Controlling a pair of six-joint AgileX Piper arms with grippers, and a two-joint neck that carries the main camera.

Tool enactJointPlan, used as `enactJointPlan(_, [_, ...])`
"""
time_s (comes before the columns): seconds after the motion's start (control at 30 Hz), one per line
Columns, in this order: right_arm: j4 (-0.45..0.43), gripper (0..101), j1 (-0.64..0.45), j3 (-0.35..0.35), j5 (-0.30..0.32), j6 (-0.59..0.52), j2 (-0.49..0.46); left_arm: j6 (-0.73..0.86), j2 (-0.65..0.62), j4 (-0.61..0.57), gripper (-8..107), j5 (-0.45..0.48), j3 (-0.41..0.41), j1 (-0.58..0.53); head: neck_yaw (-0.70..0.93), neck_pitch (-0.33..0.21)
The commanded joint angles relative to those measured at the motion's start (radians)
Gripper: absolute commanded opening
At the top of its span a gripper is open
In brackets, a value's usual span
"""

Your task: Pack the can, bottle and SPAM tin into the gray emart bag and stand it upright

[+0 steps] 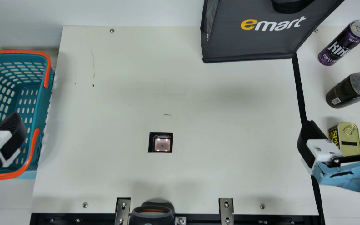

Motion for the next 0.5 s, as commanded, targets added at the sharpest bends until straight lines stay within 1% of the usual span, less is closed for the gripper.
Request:
enactJointPlan(0.0, [0.000, 95, 0.000, 0.000, 0.000, 0.000, 0.000, 0.000, 0.000, 0.000, 90, 0.000, 0.000, 0.000, -0.022, -0.032])
enactJointPlan(0.03, [0.000, 95, 0.000, 0.000, 0.000, 0.000, 0.000, 0.000, 0.000, 0.000, 90, 0.000, 0.000, 0.000, -0.064, -0.074])
enactJointPlan(0.37, [0.000, 95, 0.000, 0.000, 0.000, 0.000, 0.000, 0.000, 0.000, 0.000, 90, 0.000, 0.000, 0.000, -0.297, -0.307])
enactJointPlan(0.4, [0.000, 95, 0.000, 0.000, 0.000, 0.000, 0.000, 0.000, 0.000, 0.000, 90, 0.000, 0.000, 0.000, -0.320, -0.322])
enactJointPlan(0.47, [0.000, 95, 0.000, 0.000, 0.000, 0.000, 0.000, 0.000, 0.000, 0.000, 90, 0.000, 0.000, 0.000, -0.320, -0.322])
